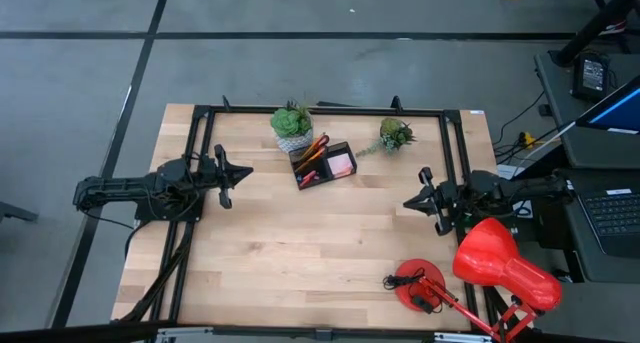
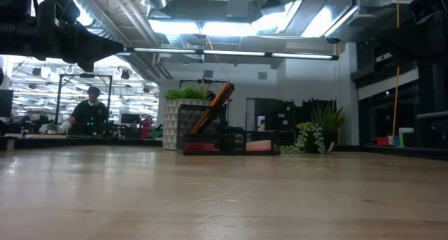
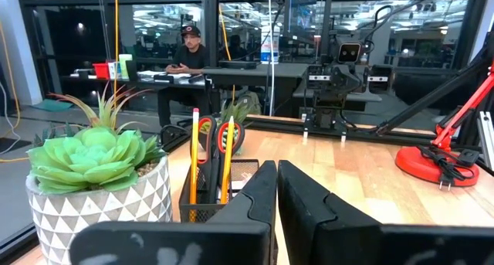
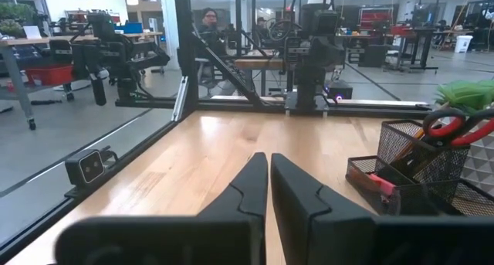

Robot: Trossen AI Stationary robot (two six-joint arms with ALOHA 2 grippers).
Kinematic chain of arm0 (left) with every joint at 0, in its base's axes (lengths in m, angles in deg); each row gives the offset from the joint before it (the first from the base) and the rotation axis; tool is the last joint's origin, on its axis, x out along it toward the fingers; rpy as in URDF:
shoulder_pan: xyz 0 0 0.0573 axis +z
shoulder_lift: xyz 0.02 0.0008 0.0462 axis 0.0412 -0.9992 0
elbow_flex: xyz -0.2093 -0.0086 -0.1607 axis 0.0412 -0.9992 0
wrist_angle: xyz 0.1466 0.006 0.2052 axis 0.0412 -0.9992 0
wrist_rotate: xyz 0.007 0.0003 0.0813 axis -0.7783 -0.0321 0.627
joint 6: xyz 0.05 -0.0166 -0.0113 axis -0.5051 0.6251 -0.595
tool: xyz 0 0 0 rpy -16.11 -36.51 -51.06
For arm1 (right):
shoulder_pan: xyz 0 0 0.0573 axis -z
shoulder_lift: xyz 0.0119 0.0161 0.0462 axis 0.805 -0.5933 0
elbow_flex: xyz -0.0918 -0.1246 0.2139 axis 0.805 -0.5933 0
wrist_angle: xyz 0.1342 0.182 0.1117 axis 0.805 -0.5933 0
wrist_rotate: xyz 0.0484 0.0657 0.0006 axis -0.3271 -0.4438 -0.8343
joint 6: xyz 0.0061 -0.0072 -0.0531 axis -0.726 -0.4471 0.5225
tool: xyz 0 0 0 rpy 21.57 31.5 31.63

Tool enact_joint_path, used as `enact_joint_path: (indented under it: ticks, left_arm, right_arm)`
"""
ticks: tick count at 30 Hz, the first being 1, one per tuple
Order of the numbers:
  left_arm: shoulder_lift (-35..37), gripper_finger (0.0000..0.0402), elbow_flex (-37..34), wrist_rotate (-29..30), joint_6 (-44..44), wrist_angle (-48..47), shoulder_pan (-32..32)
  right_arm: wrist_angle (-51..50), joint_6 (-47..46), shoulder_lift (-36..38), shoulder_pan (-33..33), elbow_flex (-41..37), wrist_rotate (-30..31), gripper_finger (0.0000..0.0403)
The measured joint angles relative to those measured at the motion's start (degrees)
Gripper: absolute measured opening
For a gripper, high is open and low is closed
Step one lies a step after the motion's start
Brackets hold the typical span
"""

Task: Pick and place office supplies into organizer
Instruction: Return to Home Position

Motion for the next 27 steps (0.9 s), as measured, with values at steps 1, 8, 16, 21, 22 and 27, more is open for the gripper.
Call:
enact_joint_path:
  ticks: [1, 8, 16, 21, 22, 27]
  left_arm:
    - [0.0, 0.0008, 0.0, -0.01, 0.0, 0.0, 0.0]
    - [0.0, 0.001, 0.0, 0.0, 0.0, 0.0, 0.0]
    - [0.0, 0.0006, 0.0, -0.01, 0.0, 0.0, 0.0]
    - [0.0, 0.0008, 0.0, -0.01, 0.0, 0.0, 0.02]
    - [0.0, 0.0007, 0.0, -0.01, 0.0, 0.0, 0.0]
    - [0.0, 0.0004, 0.0, 0.0, 0.0, 0.0, 0.01]
  right_arm:
    - [0.0, 0.02, 0.0, 0.0, 0.0, 0.0, 0.0024]
    - [0.02, 0.09, 0.0, 0.0, 0.01, 0.02, 0.0024]
    - [0.05, 0.01, 0.0, 0.0, 0.02, 0.02, 0.0023]
    - [0.05, 0.0, 0.0, 0.0, 0.02, 0.04, 0.0023]
    - [0.05, 0.04, 0.0, 0.0, 0.02, 0.04, 0.0023]
    - [0.05, 0.04, 0.0, 0.0, 0.02, 0.04, 0.0023]
